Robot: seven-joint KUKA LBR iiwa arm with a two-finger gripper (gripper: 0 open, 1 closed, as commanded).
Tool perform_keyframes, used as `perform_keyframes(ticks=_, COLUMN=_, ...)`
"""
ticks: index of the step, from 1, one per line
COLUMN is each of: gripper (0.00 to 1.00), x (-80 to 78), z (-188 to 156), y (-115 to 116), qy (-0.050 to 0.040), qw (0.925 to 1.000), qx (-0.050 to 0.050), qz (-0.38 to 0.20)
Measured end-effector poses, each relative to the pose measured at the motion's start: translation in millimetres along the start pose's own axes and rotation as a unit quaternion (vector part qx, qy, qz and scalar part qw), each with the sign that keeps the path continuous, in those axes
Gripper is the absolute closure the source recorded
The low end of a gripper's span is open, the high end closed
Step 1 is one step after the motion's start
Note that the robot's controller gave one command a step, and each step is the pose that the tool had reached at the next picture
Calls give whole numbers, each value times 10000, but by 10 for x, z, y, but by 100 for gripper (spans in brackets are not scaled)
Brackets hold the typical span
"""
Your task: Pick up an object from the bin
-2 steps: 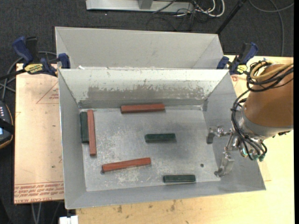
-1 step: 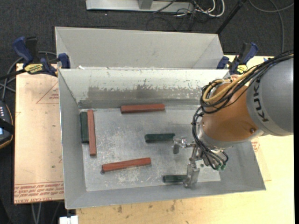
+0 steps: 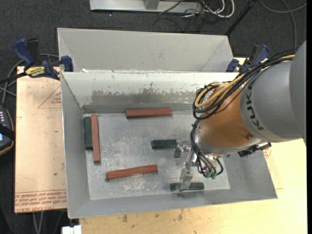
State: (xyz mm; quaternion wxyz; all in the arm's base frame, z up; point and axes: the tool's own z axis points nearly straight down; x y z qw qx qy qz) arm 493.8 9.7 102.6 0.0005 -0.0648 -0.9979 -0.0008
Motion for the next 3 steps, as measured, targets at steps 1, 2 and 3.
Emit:
perform_keyframes(ticks=1, gripper=0, x=146, z=314, y=1179, qy=-7, qw=9997, qx=-18, qz=-246)
perform_keyframes(ticks=2, gripper=100, x=132, z=305, y=1124, qy=-6, qw=9998, qx=4, qz=-210)
perform_keyframes(ticks=3, gripper=100, x=52, z=-1123, y=1242, qy=-51, qw=9997, qx=-12, qz=-250)
